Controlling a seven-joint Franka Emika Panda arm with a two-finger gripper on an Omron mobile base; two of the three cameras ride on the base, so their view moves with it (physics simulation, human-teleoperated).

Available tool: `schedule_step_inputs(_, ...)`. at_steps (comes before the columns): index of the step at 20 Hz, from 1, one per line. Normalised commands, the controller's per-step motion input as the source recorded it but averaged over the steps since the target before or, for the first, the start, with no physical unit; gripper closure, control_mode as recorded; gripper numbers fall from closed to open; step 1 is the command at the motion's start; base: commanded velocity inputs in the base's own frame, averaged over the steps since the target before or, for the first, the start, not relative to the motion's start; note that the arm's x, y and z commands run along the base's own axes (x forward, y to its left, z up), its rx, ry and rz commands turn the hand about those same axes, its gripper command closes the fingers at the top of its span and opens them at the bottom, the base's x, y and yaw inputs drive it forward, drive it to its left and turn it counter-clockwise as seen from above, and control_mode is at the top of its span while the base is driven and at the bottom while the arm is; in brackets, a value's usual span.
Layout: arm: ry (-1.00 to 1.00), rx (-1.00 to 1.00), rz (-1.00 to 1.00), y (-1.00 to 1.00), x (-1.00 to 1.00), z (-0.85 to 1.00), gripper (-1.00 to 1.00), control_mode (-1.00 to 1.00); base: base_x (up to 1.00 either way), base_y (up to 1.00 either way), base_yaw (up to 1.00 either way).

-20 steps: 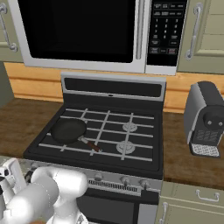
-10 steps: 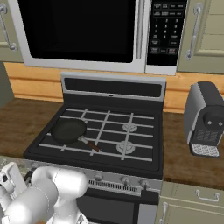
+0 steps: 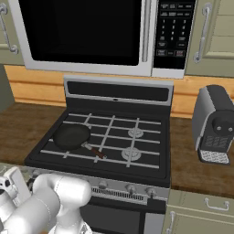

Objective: Turn off the front left burner of the stove.

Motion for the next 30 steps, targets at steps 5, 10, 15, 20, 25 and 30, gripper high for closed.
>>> schedule_step_inputs(5, 0.00, 0.00, 0.02, -0.29, 0.00, 0.00, -1.00, -1.00, 0.00, 0.00, 0.00)
schedule_step_inputs(10, -0.08, 0.00, 0.04, -0.28, 0.00, -0.03, -1.00, -1.00, 0.00, 0.00, 0.00)
schedule_step_inputs(15, -0.07, 0.00, 0.00, -0.20, 0.00, 0.02, -1.00, -1.00, 0.00, 0.00, 0.00)
schedule_step_inputs(20, 0.00, 0.00, 0.00, -0.01, 0.21, 0.00, -1.00, -1.00, 0.00, 0.00, 0.00)
schedule_step_inputs(25, 0.00, 0.00, 0.00, 0.02, 0.30, 0.00, -1.00, -1.00, 0.00, 0.00, 0.00)
schedule_step_inputs(30, 0.00, 0.00, 0.00, 0.00, 0.00, -0.06, -1.00, -1.00, 0.00, 0.00, 0.00)
